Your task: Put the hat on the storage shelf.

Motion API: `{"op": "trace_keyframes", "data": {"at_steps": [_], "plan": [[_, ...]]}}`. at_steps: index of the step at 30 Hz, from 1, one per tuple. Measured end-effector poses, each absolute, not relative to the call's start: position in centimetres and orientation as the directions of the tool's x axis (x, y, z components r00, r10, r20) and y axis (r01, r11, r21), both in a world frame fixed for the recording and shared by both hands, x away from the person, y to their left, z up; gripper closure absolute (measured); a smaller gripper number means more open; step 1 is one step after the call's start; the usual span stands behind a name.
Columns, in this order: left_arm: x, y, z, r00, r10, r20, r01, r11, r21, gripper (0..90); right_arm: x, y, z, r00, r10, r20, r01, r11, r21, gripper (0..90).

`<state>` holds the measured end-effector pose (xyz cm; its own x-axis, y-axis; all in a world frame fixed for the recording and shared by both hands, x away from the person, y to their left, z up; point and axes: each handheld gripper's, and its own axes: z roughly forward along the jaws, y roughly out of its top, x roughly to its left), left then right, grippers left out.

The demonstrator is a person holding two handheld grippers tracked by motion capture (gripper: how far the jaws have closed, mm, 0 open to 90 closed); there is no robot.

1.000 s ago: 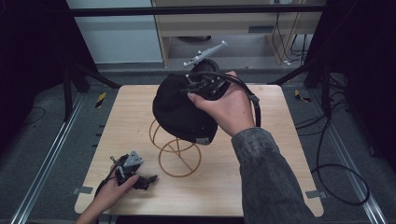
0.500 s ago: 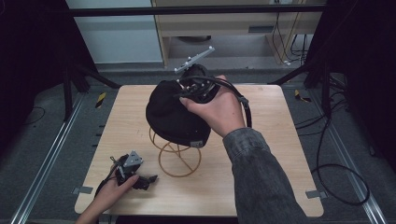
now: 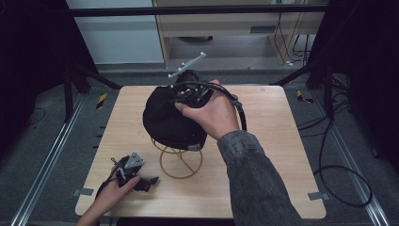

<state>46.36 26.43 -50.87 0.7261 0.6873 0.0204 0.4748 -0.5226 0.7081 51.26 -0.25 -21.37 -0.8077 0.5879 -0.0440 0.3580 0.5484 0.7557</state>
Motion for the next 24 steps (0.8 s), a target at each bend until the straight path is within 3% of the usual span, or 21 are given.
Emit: {"op": "trace_keyframes", "data": {"at_steps": [24], "plan": [[46.4, 26.4, -50.9, 0.726, 0.687, 0.019, 0.475, -0.522, 0.709, 0.0, 51.4, 0.9, -23.0, -0.82, 0.571, -0.041, 0.368, 0.58, 0.727, 76.4]]}}
